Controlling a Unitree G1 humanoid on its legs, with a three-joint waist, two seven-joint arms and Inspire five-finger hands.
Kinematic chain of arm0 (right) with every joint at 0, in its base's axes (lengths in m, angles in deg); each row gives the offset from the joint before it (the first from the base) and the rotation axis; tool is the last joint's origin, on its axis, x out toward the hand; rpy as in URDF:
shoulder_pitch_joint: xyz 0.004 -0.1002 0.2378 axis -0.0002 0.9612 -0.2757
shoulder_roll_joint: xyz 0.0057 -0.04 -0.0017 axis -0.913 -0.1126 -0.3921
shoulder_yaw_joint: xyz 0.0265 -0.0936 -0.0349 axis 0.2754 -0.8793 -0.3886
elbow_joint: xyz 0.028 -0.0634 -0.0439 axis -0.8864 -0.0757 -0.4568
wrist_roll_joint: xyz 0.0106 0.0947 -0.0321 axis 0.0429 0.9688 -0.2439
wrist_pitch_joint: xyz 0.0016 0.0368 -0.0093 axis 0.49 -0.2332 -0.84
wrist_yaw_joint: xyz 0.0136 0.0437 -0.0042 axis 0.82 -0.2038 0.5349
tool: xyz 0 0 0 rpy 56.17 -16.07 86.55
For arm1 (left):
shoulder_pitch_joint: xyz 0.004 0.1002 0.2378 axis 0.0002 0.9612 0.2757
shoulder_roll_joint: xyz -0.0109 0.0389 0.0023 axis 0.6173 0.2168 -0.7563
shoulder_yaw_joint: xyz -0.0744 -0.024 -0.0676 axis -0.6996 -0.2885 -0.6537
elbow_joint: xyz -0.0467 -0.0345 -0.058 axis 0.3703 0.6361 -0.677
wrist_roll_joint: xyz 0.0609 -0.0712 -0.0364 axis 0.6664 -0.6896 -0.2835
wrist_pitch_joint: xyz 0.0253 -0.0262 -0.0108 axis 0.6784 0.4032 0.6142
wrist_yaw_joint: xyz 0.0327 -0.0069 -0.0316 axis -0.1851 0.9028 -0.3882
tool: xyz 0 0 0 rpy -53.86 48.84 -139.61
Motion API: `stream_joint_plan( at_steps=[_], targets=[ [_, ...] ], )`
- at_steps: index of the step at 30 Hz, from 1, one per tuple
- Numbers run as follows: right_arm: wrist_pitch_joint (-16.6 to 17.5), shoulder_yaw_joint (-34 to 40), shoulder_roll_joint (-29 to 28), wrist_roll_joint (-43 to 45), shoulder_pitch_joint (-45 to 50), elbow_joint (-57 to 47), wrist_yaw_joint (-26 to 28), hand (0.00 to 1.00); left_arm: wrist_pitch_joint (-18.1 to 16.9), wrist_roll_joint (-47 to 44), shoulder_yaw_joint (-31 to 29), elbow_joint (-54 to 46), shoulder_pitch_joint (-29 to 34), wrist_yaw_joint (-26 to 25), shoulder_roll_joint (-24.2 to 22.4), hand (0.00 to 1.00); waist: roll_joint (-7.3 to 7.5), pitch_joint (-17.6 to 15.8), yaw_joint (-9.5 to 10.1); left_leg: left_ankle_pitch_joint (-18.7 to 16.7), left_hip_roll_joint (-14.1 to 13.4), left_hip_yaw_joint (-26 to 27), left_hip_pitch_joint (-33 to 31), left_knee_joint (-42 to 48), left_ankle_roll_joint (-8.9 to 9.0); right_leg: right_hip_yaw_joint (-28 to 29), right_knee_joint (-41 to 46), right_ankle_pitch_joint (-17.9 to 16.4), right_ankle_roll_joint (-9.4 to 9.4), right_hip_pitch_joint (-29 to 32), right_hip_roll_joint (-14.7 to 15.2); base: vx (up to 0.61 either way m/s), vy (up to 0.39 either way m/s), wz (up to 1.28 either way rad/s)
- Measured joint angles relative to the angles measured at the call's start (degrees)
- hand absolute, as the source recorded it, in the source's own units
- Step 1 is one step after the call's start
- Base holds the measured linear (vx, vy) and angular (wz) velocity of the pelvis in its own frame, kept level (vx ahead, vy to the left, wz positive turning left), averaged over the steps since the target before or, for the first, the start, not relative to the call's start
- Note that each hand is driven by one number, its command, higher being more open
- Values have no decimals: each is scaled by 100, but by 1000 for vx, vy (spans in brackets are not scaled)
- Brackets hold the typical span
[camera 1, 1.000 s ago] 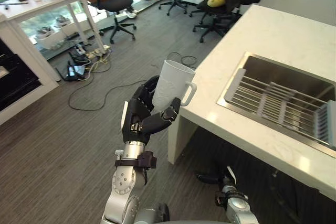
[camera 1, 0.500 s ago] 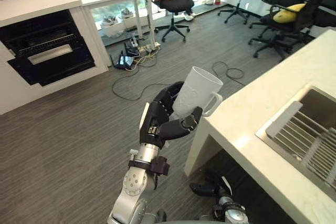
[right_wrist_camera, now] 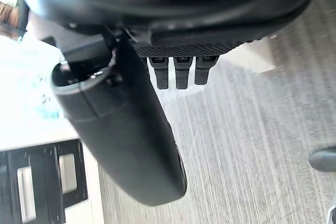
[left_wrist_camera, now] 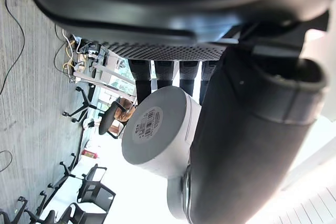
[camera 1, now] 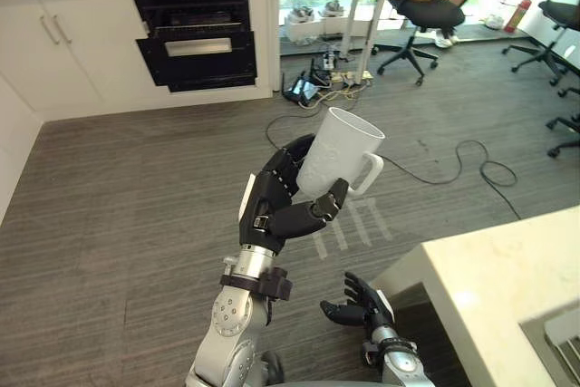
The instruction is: Walk over to the sink, pick up the cup, carry it to the dishwasher, place the cup inside the dishwasher, then close the dishwasher door
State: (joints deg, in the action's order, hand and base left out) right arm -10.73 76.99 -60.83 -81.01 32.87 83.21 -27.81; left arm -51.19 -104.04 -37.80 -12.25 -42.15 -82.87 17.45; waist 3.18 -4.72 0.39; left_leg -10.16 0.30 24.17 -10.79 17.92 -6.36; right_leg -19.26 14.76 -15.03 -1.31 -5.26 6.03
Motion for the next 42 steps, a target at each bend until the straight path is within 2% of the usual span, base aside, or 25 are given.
stream_joint_plan(
  at_steps=[1,2,3,4,6,8,11,13,16,20,22,29,31,34,35,36,37,38,42],
  targets=[
    [21,-54,8,-9,0,3,2,90,22,-3,3,7,43,33,13,30,-1,-1,-30,1,104,-61,29,-52,-3,-2,89,-41,-49,4,81,69,178,48],
    [14,-99,25,-61,-27,57,12,90,34,-4,8,9,111,103,12,30,-2,-2,-16,2,291,-110,154,-229,-8,-1,518,-161,-106,109,284,45,153,32],
    [12,-107,23,-77,-30,67,22,90,34,-4,22,9,129,120,12,30,-7,-4,-16,12,355,-136,222,-303,-28,2,800,-201,-106,212,375,38,173,36],
    [11,-117,5,-138,-34,69,47,90,40,0,52,9,145,177,13,30,-28,-17,-45,48,483,-289,342,-419,-93,9,1497,-262,-90,441,566,22,108,43],
    [10,-158,7,-233,-39,68,77,90,44,5,92,9,141,251,23,30,-19,-12,-156,69,633,-472,471,-583,-128,269,2187,-337,8,758,674,51,81,64],
    [10,-244,35,-347,-53,62,86,90,44,10,121,10,140,299,35,30,-62,-7,-209,139,787,-760,635,-784,-234,1169,2481,-471,30,1357,440,84,62,70],
    [10,-321,84,-451,-28,33,116,90,41,10,122,67,116,333,39,30,-183,31,-296,218,826,-1068,691,-892,-292,1912,2159,-500,-12,1912,57,105,27,56],
    [10,-324,141,-457,7,-18,120,90,40,10,117,182,92,334,43,30,-256,36,-303,247,852,-1196,777,-917,-342,2299,1753,-419,-136,2082,-149,119,21,47],
    [8,-324,256,-505,95,-243,118,90,40,5,128,209,130,334,48,30,-270,52,-281,246,976,-1377,962,-1046,-340,2400,1356,-181,-141,2108,-197,137,7,34],
    [12,-323,277,-564,87,-438,136,90,39,1,107,208,223,349,45,30,-384,161,-278,221,885,-1539,1026,-1160,-295,2372,766,332,-149,1860,-325,136,1,12],
    [12,-321,265,-642,95,-451,165,90,40,1,43,209,325,369,44,30,-427,203,-278,162,755,-1568,1088,-1163,-189,2330,380,552,-207,1628,-442,128,-16,-1],
    [9,-293,380,-755,360,-450,138,90,42,3,-138,217,477,374,-8,30,-545,355,-324,17,543,-1580,1231,-1033,135,2253,-201,720,-83,1108,-601,146,-46,-2],
    [9,-285,436,-873,398,-450,117,90,43,4,-209,221,538,374,-31,30,-558,376,-391,21,543,-1579,1275,-905,383,2261,-370,774,-29,924,-572,126,-37,-2],
    [9,-229,474,-914,403,-450,112,90,44,5,-310,237,546,378,-42,30,-559,382,-446,23,557,-1581,1266,-702,422,2287,-547,826,-18,757,-528,106,-24,-4],
    [9,-182,477,-931,407,-450,109,90,44,5,-325,252,545,378,-49,30,-557,387,-447,18,567,-1582,1240,-621,485,2303,-598,849,-16,722,-507,81,0,-6],
    [9,-148,452,-945,401,-450,100,90,42,5,-341,286,542,386,-36,30,-492,374,-433,-102,578,-1580,1124,-460,509,2316,-628,874,-3,718,-433,52,7,-1],
    [10,-93,436,-954,359,-402,92,90,36,7,-353,380,519,418,-11,30,-505,385,-444,-296,350,-1514,1097,-588,400,2312,-628,878,-6,735,-445,57,-11,-13],
    [-2,-66,468,-956,296,-281,71,90,65,9,-366,489,564,430,-25,30,-569,426,-411,27,111,-1402,1359,-1207,420,2406,-624,884,-39,743,-511,37,-11,-19],
    [8,-82,430,-964,301,-319,75,90,100,11,-454,586,750,428,76,30,-512,465,-439,64,164,-1357,1354,-1178,460,2460,-744,983,-119,713,-455,17,37,-17]
  ],
)
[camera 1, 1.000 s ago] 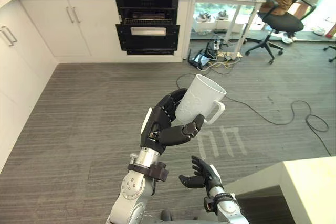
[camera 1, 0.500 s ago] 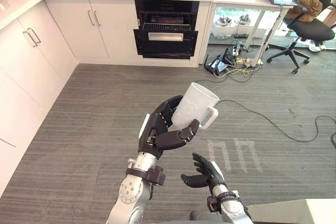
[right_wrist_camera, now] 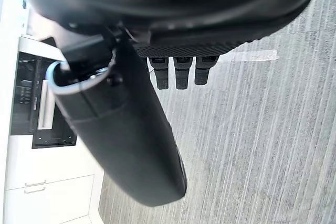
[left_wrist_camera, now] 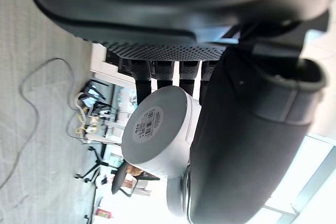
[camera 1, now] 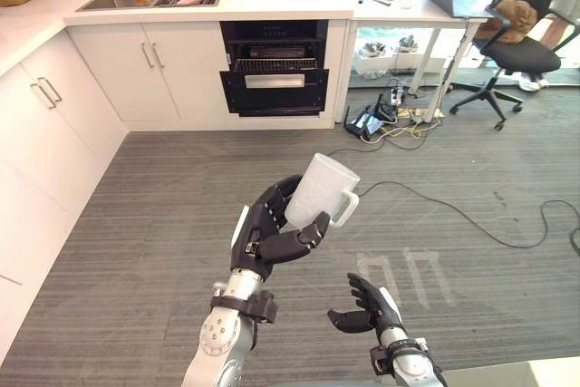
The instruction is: Walk over to the sink, pick up the cup, carry it to the dishwasher, place the cup inside the dishwasher, then close the dishwasher door
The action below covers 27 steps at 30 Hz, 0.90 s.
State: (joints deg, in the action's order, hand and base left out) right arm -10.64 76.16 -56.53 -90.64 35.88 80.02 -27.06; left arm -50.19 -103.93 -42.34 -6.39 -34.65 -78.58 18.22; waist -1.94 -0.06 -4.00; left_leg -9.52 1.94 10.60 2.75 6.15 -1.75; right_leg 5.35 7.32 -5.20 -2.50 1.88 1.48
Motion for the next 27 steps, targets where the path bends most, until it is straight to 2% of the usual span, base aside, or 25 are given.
stream_joint_plan(
  at_steps=[6,7,9,13,17,22,26,27],
  targets=[
    [-5,5,-9,-16,18,12,4,90,22,0,-127,3,4,-1,-36,30,3,0,-3,1,1,21,6,14,-1,27,-73,28,-44,-10,-2,-28,10,-3],
    [-5,4,-1,-16,18,114,-58,90,22,1,-73,0,-251,0,-146,30,283,-75,-9,321,-358,51,-19,-191,157,32,-841,688,262,-251,-348,0,0,0],
    [-5,4,-1,-16,18,114,-58,90,22,1,-73,0,-251,0,-146,30,282,-75,-9,320,-358,51,-19,-191,157,32,-841,688,262,-251,-348,0,0,0],
    [-5,5,0,-11,29,115,-65,90,22,1,-83,0,-252,-5,-179,30,251,-86,-18,318,-360,110,4,-190,160,93,-867,689,261,-232,-356,0,0,-7],
    [-9,16,-1,26,34,151,-113,90,23,1,-135,78,-250,-67,-238,30,199,-114,-37,315,-383,103,-2,-187,166,-320,-1125,774,222,-318,-273,0,0,0],
    [-49,251,-1,155,-37,249,-325,90,61,-1,-231,731,-266,-276,-353,30,-27,-112,0,327,-433,-37,-24,-187,224,-619,-1224,860,249,-412,-293,6,-38,13],
    [-107,450,-32,297,-205,286,-461,90,164,-4,-306,905,-259,-415,-335,30,-26,-136,24,446,-420,-303,-84,-260,275,-1008,-1217,861,252,-450,-282,-24,-45,37],
    [-107,510,-33,297,-249,284,-503,90,165,-6,-307,898,-265,-472,-346,30,-25,-138,102,471,-406,-379,-138,-252,274,-1085,-1218,845,269,-435,-269,-63,-18,40]
  ],
)
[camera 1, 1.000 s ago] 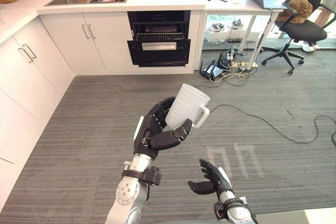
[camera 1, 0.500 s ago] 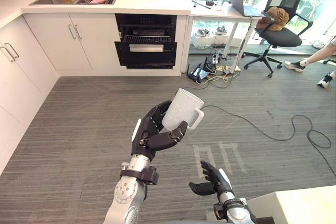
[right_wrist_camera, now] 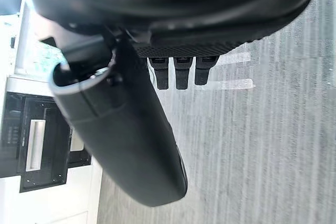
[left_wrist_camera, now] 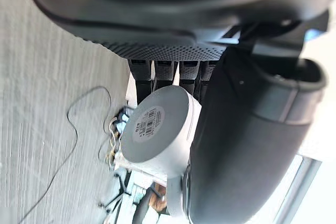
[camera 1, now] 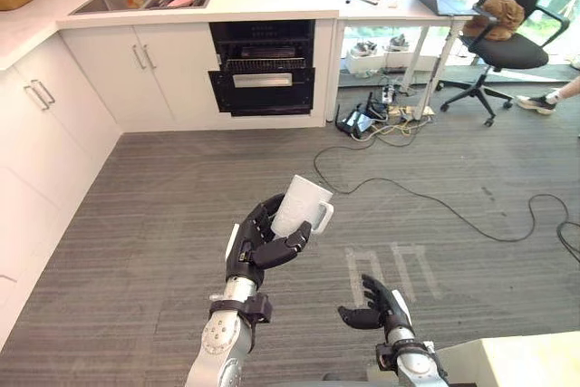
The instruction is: Walk over to the sink, pick up the cup, carry it to the dishwasher, place the cup inside the dishwasher, then close the dishwasher door
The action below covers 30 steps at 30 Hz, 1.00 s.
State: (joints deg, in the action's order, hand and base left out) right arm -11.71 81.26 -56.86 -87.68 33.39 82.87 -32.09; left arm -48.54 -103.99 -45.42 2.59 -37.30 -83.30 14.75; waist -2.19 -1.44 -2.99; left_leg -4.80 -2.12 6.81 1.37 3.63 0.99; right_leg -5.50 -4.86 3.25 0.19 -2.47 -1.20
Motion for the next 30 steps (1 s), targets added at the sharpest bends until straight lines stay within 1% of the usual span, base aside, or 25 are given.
stream_joint_plan(
  at_steps=[1,3,4,5,6,7,8,10,11,13,14,16,18,19,20,21,22,23,24,25,26,27,28,29,30],
  targets=[
    [0,51,1,0,-32,-1,-33,90,-1,-8,-1,-14,-24,-13,-3,30,6,-19,73,17,17,-102,-85,42,1,-111,0,-16,24,14,16,-68,-17,46],
    [0,103,-12,1,-43,-1,-63,90,-1,-10,-4,-34,-49,-52,-4,30,18,-41,97,16,39,-316,-246,186,3,-351,1,-42,61,15,37,-68,-26,61],
    [0,110,-32,2,-47,-13,-76,90,-1,-29,-24,-59,-57,-97,-8,30,29,-71,183,6,47,-423,-345,277,17,-466,2,-66,96,8,40,-66,-31,59],
    [0,114,-39,2,-56,-23,-83,90,-1,-39,-42,-85,-71,-106,-14,30,41,-103,199,-6,50,-486,-392,328,31,-543,5,-82,116,3,43,-70,-31,54],
    [-1,117,-45,3,-133,-33,-94,90,0,-79,-127,-218,-71,-123,-35,30,48,-206,221,-72,41,-522,-504,497,125,-704,33,-106,153,-6,54,-68,-21,55],
    [-1,135,-45,4,-176,-45,-107,90,-1,-113,-170,-297,-82,-127,-44,30,49,-266,211,-130,-2,-436,-597,597,123,-820,58,-126,173,-12,65,-99,-22,97],
    [-1,174,-26,14,-207,-101,-187,90,-3,-161,-227,-459,-135,-132,-82,30,33,-357,193,-259,-337,239,-742,940,85,-1118,158,-225,174,-21,84,-64,-3,107],
    [-4,243,53,59,-207,-131,-255,90,-15,-166,-234,-554,-198,-131,-155,30,4,-387,193,-173,-681,989,-772,1147,134,-1484,536,-511,88,35,179,-8,62,109],
    [-5,304,102,62,-233,-204,-261,90,-18,-205,-266,-666,-175,-133,-216,30,8,-389,266,-177,-665,1080,-780,1150,128,-1573,916,-737,27,196,321,16,124,63],
    [-3,395,71,62,-274,-400,-276,90,-56,-226,-355,-780,-167,-134,-198,30,3,-386,358,-244,-559,1064,-783,1131,65,-1629,1107,-938,-68,259,455,41,127,22],
    [-3,387,53,61,-304,-426,-272,90,-63,-227,-410,-805,-167,-135,-184,30,3,-386,358,-272,-528,1049,-782,1128,50,-1642,1126,-962,-85,248,487,93,125,14],
    [-5,390,-24,60,-394,-431,-267,90,-83,-284,-500,-880,-168,-138,-161,30,15,-390,360,-377,-438,1013,-765,1166,6,-1672,1328,-1074,-210,264,624,131,134,19],
    [-7,385,-77,53,-414,-427,-244,90,-115,-335,-428,-897,-158,-136,-180,30,70,-420,356,-727,-188,913,-634,1404,-109,-1755,2283,-1602,-421,356,1085,175,147,33],
    [-10,374,-93,46,-429,-424,-223,90,-116,-335,-413,-928,-140,-131,-189,30,104,-436,339,-879,-55,883,-574,1512,-156,-1757,2906,-1834,-475,460,1369,220,158,26],
    [-11,374,-92,43,-432,-420,-208,90,-116,-335,-377,-935,-137,-129,-195,30,105,-434,329,-946,-9,862,-557,1564,-191,-1763,3246,-1877,-428,561,1487,252,152,28],
    [-17,370,-109,40,-438,-415,-188,90,-116,-334,-317,-993,-137,-128,-173,30,107,-432,315,-1045,77,786,-495,1595,-234,-1740,3940,-1876,-396,796,1703,293,147,36],
    [-32,367,-170,40,-449,-407,-178,90,-115,-334,-278,-1119,-133,-120,-122,30,223,-494,283,-1108,202,702,-339,1547,-304,-1510,4718,-1781,-239,1053,1881,287,110,40],
    [-41,364,-202,40,-456,-371,-172,90,-116,-334,-260,-1162,-129,-119,-104,30,263,-517,268,-1132,229,638,-247,1530,-333,-1337,5070,-1672,-70,1200,1924,301,58,58],
    [-71,357,-244,39,-425,-301,-155,90,-119,-334,-222,-1166,-127,-119,-70,30,290,-493,173,-1187,227,445,-97,1479,-344,-1051,5400,-1799,-69,1331,1835,312,19,60],
    [-71,337,-257,39,-417,-297,-129,90,-169,-334,-215,-1167,-135,-123,-34,30,309,-479,158,-1190,209,345,62,1317,-333,-804,5393,-2042,-88,1524,1644,313,2,56],
    [-71,332,-256,39,-436,-300,-118,90,-201,-334,-216,-1167,-138,-128,-19,30,306,-481,160,-1189,191,314,125,1238,-325,-712,5345,-2124,-80,1649,1542,320,-27,35],
    [-70,331,-254,39,-472,-304,-111,90,-230,-334,-215,-1166,-151,-134,-5,30,272,-486,146,-1200,117,230,240,1104,-277,-624,5125,-2214,-70,1949,1337,321,-76,35],
    [-70,322,-253,42,-482,-315,-102,90,-235,-336,-213,-1157,-191,-140,-7,30,251,-498,92,-1203,45,112,315,1005,-257,-568,4825,-2215,-68,2251,1125,326,-102,44],
    [-70,315,-246,42,-482,-323,-93,90,-235,-337,-213,-1149,-222,-146,-10,30,229,-511,54,-1221,-17,68,356,977,-194,-552,4646,-2200,-89,2387,1010,355,-153,48],
    [-71,273,-223,43,-476,-340,-90,90,-240,-337,-206,-1143,-273,-169,-6,30,194,-532,29,-1306,-138,21,494,927,-25,-512,4129,-2018,-153,2603,769,299,-141,33]
  ],
)
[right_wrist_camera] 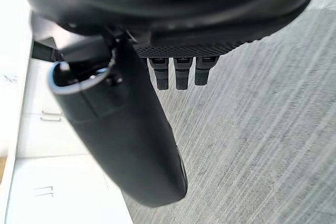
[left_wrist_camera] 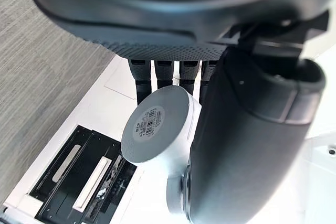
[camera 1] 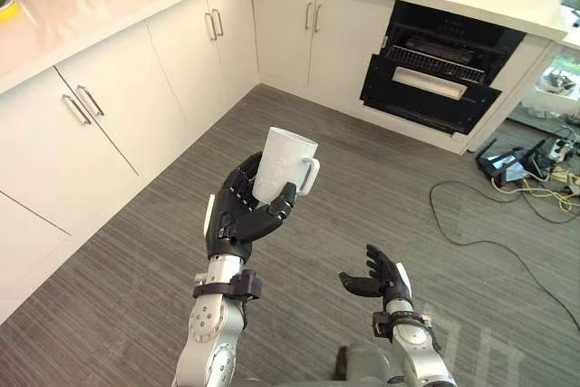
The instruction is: Walk over to the sink, pick up the cup, carry it to the dishwasher, place the cup inside the dishwasher, then close the dishwasher door
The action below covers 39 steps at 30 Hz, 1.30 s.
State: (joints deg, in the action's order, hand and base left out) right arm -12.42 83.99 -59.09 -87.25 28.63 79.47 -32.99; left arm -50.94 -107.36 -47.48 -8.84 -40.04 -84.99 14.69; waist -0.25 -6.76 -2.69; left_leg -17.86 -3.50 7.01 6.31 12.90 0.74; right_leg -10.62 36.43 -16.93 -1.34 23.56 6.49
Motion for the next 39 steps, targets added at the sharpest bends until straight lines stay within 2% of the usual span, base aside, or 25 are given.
stream_joint_plan(
  at_steps=[1,2,4,5,6,8,9,11,13,15,16,18,19,20,22,23,25,26,29,31,33,34,36,37,39],
  targets=[
    [-1,-49,9,0,26,-18,2,90,-14,0,4,1,-4,-26,17,30,40,27,0,-61,-5,7,76,3,107,38,-418,284,24,20,-107,520,-235,46],
    [6,-150,96,0,181,-102,4,90,-45,-1,37,126,-17,-49,3,30,72,126,-70,-246,6,-27,297,7,373,128,-603,1229,196,-19,-125,467,-181,27],
    [-8,-160,214,0,225,-148,5,90,-41,-9,108,288,-32,-69,-116,30,-192,249,-36,-234,-294,-13,260,169,446,-61,-608,1065,313,-135,-287,489,-205,21],
    [-8,-154,248,1,271,-297,4,90,-37,-21,172,301,-109,-63,-148,30,-263,224,-49,-130,-456,-37,1,833,598,-206,-813,945,378,-388,-411,405,-221,28],
    [-10,-157,246,2,313,-340,3,90,-26,-52,213,302,-120,-55,-168,30,-270,211,-55,-60,-563,-56,-162,1291,635,-270,-929,929,402,-548,-474,407,-243,30],
    [-14,-211,200,11,519,-608,-5,90,-19,-104,251,300,-71,-33,-247,30,-260,151,11,412,-889,-132,-646,3010,605,-329,-1359,885,474,-1248,-648,379,-194,10],
    [-14,-261,200,19,646,-867,-38,90,-22,-106,249,257,-1,-29,-302,30,-249,138,60,361,-1094,-19,-974,3917,561,-312,-1651,867,502,-1707,-735,367,-136,-4],
    [54,-275,200,23,731,-1196,-99,90,-41,-120,247,219,57,8,-351,30,-202,113,136,210,-1237,231,-1450,4349,360,-234,-1967,769,565,-2159,-757,264,-70,-13],
    [111,-269,215,24,616,-1218,-125,90,-50,-211,236,208,58,95,-360,30,-239,144,235,-25,-1104,336,-2034,3714,197,-129,-2155,678,491,-2393,-726,185,38,-17],
    [111,-263,218,24,592,-1152,-123,90,-49,-223,220,209,61,101,-365,30,-211,129,303,-26,-870,330,-2259,2955,190,-72,-2197,603,411,-2505,-639,218,108,-8],
    [110,-246,220,26,590,-1081,-123,90,-49,-225,217,209,63,101,-364,30,-200,125,323,40,-626,301,-2389,2282,243,-44,-2203,519,303,-2579,-521,349,215,-6],
    [104,-219,280,51,519,-872,-126,90,-49,-224,203,209,63,99,-363,30,-200,125,344,522,-301,282,-2445,1403,232,57,-2163,367,85,-2638,-336,363,244,-22],
    [85,-238,296,103,493,-768,-122,90,-51,-224,182,200,92,95,-366,30,-215,142,421,1223,-166,313,-2243,1123,49,258,-2098,243,-74,-2682,-250,312,220,-47],
    [81,-255,260,130,473,-726,-120,90,-54,-224,160,198,82,96,-351,30,-217,162,431,1210,-112,382,-2212,1196,-213,328,-2085,188,-173,-2730,-184,418,267,-45],
    [64,-327,147,133,410,-716,-106,90,-59,-225,89,168,9,82,-278,30,27,161,384,746,107,545,-2259,1530,-383,460,-1856,-44,-342,-2718,131,425,233,-13],
    [63,-328,125,129,386,-706,-100,90,-56,-224,107,168,10,82,-243,30,68,160,370,653,161,569,-2236,1561,-424,513,-1715,-70,-375,-2676,188,399,212,-10],
    [59,-327,74,121,264,-683,-85,90,-8,-222,119,168,42,80,-164,30,156,117,341,461,331,693,-1929,1431,-503,755,-558,-72,-462,-2285,363,423,207,-11],
    [59,-331,14,116,197,-654,-58,90,7,-213,146,168,43,80,-46,30,238,69,289,334,480,705,-1470,1227,-598,857,827,53,-682,-1822,585,385,137,-2],
    [60,-388,-30,69,152,-525,2,90,5,-206,186,140,55,80,7,30,221,121,258,210,481,664,-882,878,-602,687,1732,-147,-329,-1212,573,366,57,3],
    [62,-513,-41,-3,56,-511,37,90,-81,-207,244,-1,47,78,70,30,227,120,197,195,440,590,-518,496,-539,515,1300,-265,-131,-558,368,425,-28,9],
    [62,-560,-39,-2,47,-509,70,90,-85,-207,282,4,42,79,84,30,135,66,82,125,309,479,-209,292,-416,438,585,-232,-112,-270,97,375,-85,23],
    [61,-569,-42,-1,51,-507,93,90,-91,-207,302,5,27,80,86,30,101,49,14,45,191,426,-65,214,-275,381,-180,19,-123,-154,-84,396,-116,30],
    [61,-574,-34,-3,71,-503,96,90,-120,-209,339,35,-3,79,118,30,209,81,5,-112,208,382,119,163,-15,367,-1075,1008,96,-130,-194,394,-136,23],
    [54,-558,69,-2,127,-450,87,90,-119,-209,421,216,-11,84,65,30,83,136,-8,-217,74,289,317,127,122,312,-1006,1418,205,-237,-261,485,-182,17],
    [43,-547,194,-2,194,-506,75,90,-94,-215,521,329,-32,87,9,30,-132,203,-46,-174,-183,191,282,299,214,62,-1046,1172,322,-402,-407,511,-211,31]
  ],
)
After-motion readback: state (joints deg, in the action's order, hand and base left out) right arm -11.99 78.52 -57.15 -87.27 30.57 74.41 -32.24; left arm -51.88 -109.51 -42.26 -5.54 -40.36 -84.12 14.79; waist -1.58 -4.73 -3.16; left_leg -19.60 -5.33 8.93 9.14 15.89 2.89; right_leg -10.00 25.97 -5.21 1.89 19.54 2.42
